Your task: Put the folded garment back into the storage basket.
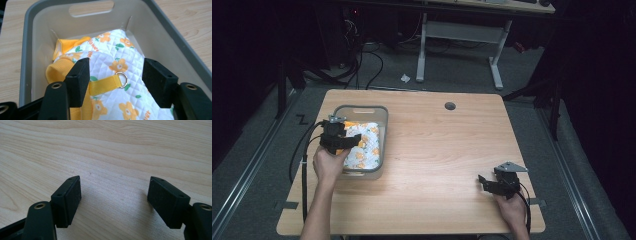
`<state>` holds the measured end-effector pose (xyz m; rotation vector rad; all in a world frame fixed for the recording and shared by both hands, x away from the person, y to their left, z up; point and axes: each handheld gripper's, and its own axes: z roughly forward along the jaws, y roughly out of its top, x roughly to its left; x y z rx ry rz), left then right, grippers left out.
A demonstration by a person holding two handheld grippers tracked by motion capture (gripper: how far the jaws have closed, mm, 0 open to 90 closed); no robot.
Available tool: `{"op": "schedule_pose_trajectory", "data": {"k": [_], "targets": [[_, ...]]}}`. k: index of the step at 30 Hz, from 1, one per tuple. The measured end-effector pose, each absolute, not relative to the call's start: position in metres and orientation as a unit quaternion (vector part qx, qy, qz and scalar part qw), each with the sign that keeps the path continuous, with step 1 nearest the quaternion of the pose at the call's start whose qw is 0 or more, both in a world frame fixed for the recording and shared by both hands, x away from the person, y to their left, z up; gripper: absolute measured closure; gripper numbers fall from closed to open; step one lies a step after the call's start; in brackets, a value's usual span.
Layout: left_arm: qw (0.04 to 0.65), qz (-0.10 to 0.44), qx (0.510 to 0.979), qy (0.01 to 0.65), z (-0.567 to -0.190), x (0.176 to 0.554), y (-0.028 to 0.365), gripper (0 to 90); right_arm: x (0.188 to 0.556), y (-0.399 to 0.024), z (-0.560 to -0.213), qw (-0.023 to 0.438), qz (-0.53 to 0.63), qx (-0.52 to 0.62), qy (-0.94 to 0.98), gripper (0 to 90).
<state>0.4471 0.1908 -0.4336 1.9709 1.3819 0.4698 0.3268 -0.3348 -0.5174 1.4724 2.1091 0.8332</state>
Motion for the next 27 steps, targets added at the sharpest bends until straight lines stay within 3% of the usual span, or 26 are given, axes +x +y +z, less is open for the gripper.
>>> {"op": "schedule_pose_trajectory", "data": {"k": [27], "targets": [[0.405, 0.176, 0.762, 0.474, -0.409, 0.412, 0.152, 36.4, 0.327, -0.335, -0.517, 0.217, 0.301, 0.532, 0.761, 27.3]]}}
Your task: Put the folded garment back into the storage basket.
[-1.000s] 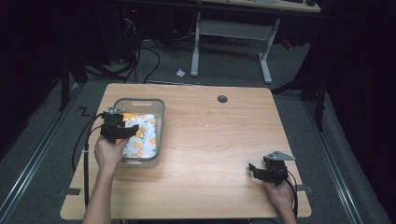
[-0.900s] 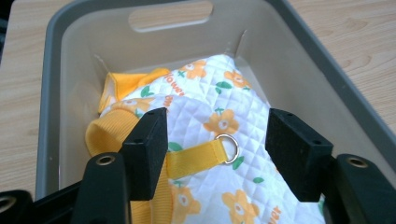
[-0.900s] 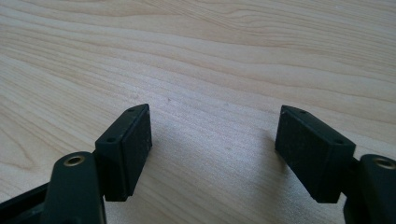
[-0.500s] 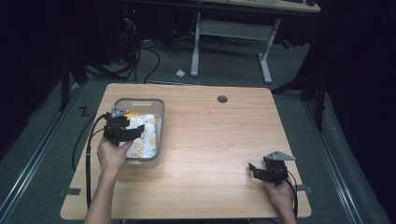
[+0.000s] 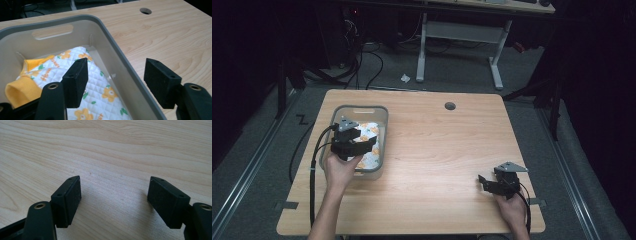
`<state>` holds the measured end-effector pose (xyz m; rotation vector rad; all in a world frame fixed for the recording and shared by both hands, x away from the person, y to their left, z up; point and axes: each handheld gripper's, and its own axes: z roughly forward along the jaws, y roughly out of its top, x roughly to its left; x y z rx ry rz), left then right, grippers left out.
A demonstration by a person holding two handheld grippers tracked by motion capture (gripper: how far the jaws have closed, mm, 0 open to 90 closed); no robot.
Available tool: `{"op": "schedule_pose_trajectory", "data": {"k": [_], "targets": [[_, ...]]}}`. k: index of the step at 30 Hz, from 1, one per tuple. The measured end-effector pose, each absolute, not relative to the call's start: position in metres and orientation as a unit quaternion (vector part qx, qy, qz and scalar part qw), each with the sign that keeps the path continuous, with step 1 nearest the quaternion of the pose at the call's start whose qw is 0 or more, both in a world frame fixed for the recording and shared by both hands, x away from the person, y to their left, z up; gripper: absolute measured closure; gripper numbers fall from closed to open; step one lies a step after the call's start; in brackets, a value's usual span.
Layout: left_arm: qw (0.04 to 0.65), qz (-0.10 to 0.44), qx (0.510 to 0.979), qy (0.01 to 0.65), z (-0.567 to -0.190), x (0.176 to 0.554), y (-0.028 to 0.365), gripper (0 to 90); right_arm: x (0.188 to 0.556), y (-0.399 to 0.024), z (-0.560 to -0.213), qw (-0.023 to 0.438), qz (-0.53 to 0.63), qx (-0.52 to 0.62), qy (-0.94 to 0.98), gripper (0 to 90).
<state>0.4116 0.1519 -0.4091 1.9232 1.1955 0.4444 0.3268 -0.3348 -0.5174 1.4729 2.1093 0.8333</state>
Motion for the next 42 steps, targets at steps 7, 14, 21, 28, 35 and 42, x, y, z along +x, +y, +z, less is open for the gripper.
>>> {"op": "schedule_pose_trajectory", "data": {"k": [7, 14, 21, 28, 35, 42], "targets": [[0.419, 0.157, 0.753, 0.483, -0.412, 0.404, 0.144, 38.0, 0.327, -0.335, -0.517, 0.217, 0.301, 0.532, 0.761, 27.3], [0.429, 0.155, 0.754, 0.473, -0.41, 0.399, 0.136, 38.2, 0.327, -0.335, -0.517, 0.217, 0.301, 0.532, 0.761, 27.4], [0.433, 0.151, 0.76, 0.461, -0.408, 0.393, 0.129, 37.7, 0.327, -0.335, -0.517, 0.217, 0.301, 0.532, 0.761, 27.3], [0.439, 0.135, 0.765, 0.452, -0.408, 0.391, 0.121, 37.0, 0.327, -0.335, -0.517, 0.217, 0.301, 0.532, 0.761, 27.4], [0.447, 0.127, 0.767, 0.442, -0.407, 0.388, 0.113, 36.4, 0.327, -0.335, -0.517, 0.217, 0.301, 0.532, 0.761, 27.3], [0.452, 0.123, 0.768, 0.437, -0.406, 0.385, 0.108, 36.4, 0.327, -0.335, -0.517, 0.217, 0.301, 0.532, 0.761, 27.4]]}}
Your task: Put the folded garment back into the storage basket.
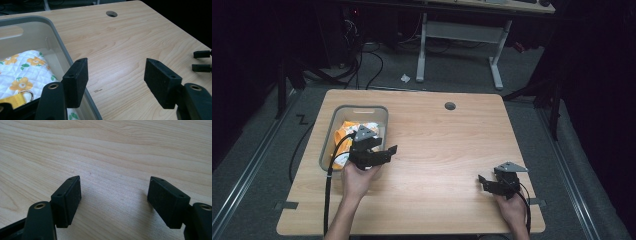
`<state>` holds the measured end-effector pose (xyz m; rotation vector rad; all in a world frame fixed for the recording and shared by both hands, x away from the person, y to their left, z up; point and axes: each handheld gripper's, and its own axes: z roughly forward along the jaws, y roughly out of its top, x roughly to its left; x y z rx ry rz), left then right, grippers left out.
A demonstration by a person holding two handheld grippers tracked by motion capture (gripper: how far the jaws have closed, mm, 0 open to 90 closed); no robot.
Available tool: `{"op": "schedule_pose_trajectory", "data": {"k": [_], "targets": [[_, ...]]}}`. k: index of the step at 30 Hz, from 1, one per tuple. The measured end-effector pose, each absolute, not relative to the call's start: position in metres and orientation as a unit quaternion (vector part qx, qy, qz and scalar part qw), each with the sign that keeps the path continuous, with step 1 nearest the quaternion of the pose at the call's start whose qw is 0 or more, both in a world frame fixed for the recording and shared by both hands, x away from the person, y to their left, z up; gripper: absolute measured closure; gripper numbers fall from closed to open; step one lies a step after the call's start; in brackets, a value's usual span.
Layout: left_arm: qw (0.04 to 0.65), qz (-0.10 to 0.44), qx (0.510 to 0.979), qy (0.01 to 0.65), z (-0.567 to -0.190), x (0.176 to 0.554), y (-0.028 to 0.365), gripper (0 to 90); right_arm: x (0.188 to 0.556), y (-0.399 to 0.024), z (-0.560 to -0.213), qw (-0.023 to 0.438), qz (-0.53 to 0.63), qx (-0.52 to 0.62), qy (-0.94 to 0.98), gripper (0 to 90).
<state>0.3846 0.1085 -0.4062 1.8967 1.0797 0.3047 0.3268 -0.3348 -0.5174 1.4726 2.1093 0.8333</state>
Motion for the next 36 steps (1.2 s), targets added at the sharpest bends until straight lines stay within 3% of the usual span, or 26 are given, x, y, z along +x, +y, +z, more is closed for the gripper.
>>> {"op": "schedule_pose_trajectory", "data": {"k": [36], "targets": [[0.468, 0.102, 0.779, 0.405, -0.411, 0.376, 0.078, 36.0, 0.327, -0.335, -0.517, 0.217, 0.301, 0.532, 0.761, 27.3]]}}
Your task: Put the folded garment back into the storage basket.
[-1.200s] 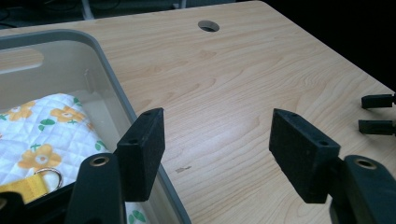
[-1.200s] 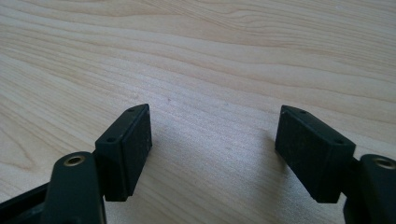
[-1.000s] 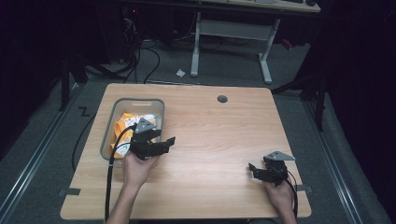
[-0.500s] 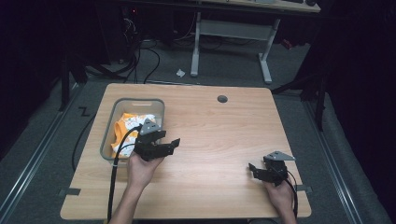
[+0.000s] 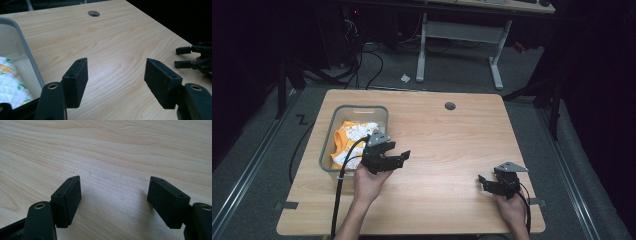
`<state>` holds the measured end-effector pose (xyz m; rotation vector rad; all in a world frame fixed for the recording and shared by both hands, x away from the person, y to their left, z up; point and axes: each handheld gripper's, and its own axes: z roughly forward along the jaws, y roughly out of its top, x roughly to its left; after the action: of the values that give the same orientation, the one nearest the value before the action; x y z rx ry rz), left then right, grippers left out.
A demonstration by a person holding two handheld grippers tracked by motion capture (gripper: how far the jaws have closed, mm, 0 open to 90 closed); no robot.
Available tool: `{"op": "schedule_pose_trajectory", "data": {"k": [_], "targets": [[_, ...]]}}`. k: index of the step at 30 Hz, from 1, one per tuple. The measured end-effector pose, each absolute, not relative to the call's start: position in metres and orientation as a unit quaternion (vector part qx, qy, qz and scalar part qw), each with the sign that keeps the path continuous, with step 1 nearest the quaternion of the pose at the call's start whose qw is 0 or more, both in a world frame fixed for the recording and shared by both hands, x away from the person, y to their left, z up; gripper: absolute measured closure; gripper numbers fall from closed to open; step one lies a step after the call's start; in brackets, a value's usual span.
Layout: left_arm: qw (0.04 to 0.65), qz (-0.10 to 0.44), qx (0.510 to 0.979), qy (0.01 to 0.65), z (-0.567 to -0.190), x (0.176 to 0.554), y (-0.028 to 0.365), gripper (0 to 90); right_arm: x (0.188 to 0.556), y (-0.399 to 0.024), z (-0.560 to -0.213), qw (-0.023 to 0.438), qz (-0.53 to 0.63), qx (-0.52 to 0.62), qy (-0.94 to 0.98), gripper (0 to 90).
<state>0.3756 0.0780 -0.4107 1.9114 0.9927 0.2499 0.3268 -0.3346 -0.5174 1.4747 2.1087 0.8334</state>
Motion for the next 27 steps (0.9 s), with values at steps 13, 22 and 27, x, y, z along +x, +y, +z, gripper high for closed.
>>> {"op": "schedule_pose_trajectory", "data": {"k": [13, 22, 27], "targets": [[0.47, 0.092, 0.783, 0.398, -0.416, 0.375, 0.067, 36.0, 0.327, -0.335, -0.517, 0.217, 0.301, 0.532, 0.761, 27.3], [0.471, 0.088, 0.786, 0.39, -0.419, 0.375, 0.056, 36.1, 0.327, -0.335, -0.517, 0.217, 0.301, 0.532, 0.761, 27.4], [0.47, 0.09, 0.788, 0.388, -0.42, 0.375, 0.053, 36.1, 0.327, -0.335, -0.517, 0.217, 0.301, 0.532, 0.761, 27.3]]}}
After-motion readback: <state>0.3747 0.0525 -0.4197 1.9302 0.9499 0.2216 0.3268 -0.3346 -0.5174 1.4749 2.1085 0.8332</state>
